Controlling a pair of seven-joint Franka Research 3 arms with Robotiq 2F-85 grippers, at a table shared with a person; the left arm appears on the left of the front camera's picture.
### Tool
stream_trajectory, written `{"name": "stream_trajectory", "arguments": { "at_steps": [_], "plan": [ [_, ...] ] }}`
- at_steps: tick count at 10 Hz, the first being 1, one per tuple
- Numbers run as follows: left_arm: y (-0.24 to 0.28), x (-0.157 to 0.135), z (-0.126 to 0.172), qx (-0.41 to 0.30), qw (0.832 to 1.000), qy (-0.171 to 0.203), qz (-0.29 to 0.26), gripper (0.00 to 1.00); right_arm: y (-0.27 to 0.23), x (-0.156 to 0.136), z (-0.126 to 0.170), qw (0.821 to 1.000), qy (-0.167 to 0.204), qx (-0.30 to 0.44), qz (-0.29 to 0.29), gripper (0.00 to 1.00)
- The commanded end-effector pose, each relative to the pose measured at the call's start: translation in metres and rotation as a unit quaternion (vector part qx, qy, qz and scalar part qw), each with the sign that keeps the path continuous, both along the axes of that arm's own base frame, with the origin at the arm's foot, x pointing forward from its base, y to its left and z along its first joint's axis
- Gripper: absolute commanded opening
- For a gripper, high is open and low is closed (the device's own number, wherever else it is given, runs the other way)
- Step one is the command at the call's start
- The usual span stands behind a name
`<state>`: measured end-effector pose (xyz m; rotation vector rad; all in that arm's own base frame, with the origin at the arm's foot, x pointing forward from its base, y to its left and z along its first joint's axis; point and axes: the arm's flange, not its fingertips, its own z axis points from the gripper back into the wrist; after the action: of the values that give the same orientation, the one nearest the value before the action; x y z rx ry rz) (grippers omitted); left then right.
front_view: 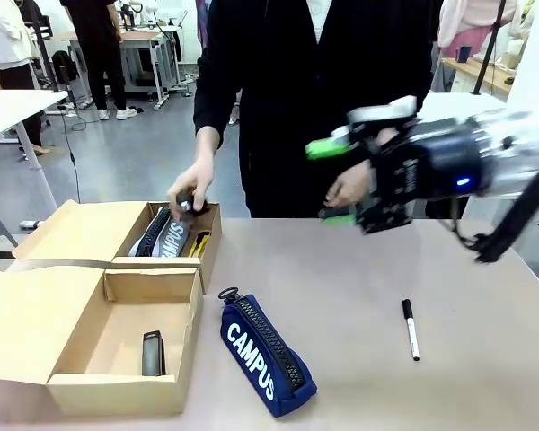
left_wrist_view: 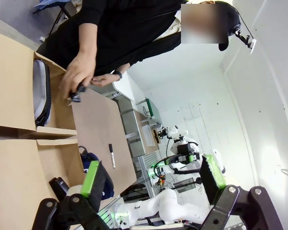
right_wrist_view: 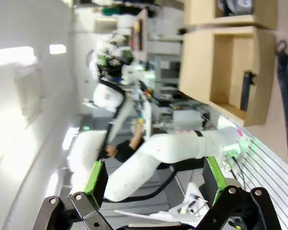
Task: Place items inside the box.
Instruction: Pick up a Pencil pouch or Stapler and place it inside the Mailer Box closest to the robot.
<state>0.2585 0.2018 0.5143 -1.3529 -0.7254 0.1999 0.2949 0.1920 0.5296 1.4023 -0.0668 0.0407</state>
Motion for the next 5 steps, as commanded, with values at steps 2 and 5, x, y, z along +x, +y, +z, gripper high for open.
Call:
{"name": "stream_trajectory", "arguments": {
  "at_steps": [2,5],
  "plan": [
    [-0.002,0.0,0.001,-0.004,1.0,-0.015,0.0,1.0,-0.11,-0.053,-0.058,0.995,-0.015,0.084,-0.053,1.0],
    [-0.002,0.0,0.001,-0.004,1.0,-0.015,0.0,1.0,-0.219,-0.1,-0.131,0.97,-0.004,0.16,-0.181,1.0]
  ]
}}
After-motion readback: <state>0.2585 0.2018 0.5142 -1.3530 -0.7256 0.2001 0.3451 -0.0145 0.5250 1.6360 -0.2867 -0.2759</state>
